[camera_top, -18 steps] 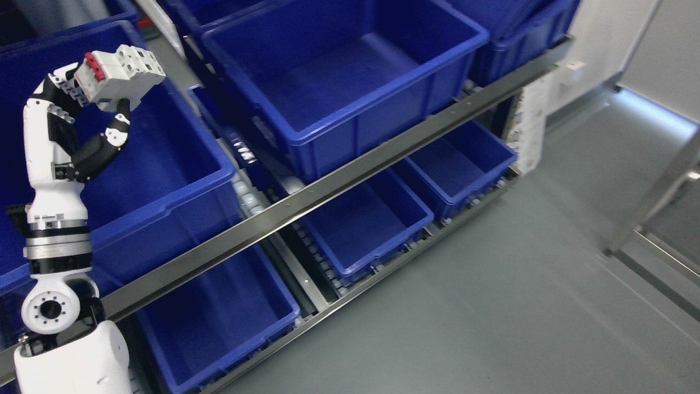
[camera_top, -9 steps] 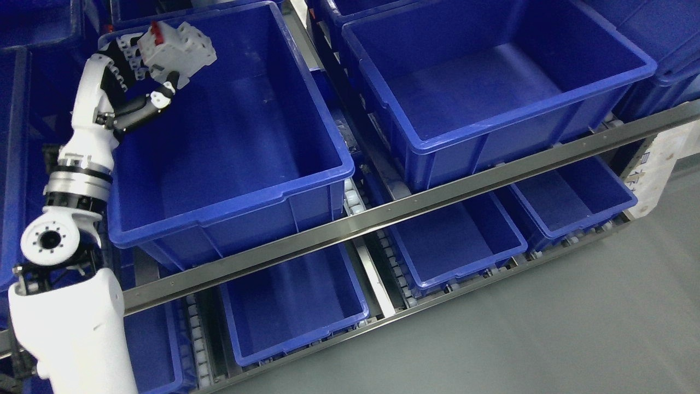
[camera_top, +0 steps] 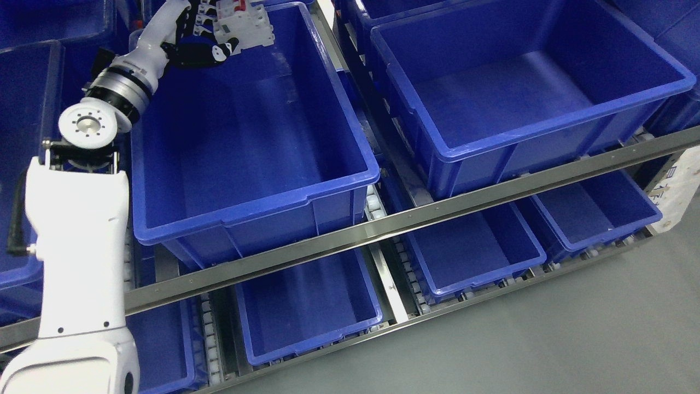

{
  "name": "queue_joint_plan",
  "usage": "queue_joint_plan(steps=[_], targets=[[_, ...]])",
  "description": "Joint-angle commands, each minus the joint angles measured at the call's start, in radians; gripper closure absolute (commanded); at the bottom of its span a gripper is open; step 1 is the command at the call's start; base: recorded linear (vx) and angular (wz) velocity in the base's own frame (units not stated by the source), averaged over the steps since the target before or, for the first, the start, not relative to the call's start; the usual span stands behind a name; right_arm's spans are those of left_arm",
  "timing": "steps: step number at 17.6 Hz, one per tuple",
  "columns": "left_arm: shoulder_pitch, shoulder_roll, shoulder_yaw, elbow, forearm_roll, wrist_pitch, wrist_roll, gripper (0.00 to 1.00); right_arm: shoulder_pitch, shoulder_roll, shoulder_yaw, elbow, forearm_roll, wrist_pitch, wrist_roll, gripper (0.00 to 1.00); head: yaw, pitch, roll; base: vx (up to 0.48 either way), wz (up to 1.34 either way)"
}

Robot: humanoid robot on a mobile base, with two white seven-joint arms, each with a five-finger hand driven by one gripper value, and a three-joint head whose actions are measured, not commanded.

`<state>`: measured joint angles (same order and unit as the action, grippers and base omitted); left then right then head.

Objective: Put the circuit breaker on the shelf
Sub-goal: 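Extend the left hand over the upper blue bin, then open the left hand to drop the breaker into the bin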

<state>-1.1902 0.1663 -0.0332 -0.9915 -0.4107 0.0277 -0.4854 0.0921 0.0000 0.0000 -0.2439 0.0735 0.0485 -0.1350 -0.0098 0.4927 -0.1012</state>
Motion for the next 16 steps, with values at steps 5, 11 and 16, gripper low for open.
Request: queue_joint_plan(steps=[5, 11, 16], targets=[[-0.180, 0.024, -0.283, 0.714, -0.115, -0.018, 0.079, 0.82, 0.000, -0.017, 0.020, 0.000, 0.000, 0.030, 0.000, 0.00, 0.0000, 0.000, 0.000, -0.012, -0.06], [-0.192, 0.035, -0.255, 0.708, -0.112, -0.009, 0.218, 0.44, 0.000, -0.017, 0.020, 0.000, 0.000, 0.031, 0.000, 0.00, 0.0000, 0.000, 0.000, -0.004, -0.01], [-0.209, 0.025, -0.225, 0.663, -0.108, -0.009, 0.238, 0.12, 0.000, -0.017, 0.020, 0.000, 0.000, 0.031, 0.000, 0.00, 0.0000, 0.000, 0.000, 0.000, 0.00]])
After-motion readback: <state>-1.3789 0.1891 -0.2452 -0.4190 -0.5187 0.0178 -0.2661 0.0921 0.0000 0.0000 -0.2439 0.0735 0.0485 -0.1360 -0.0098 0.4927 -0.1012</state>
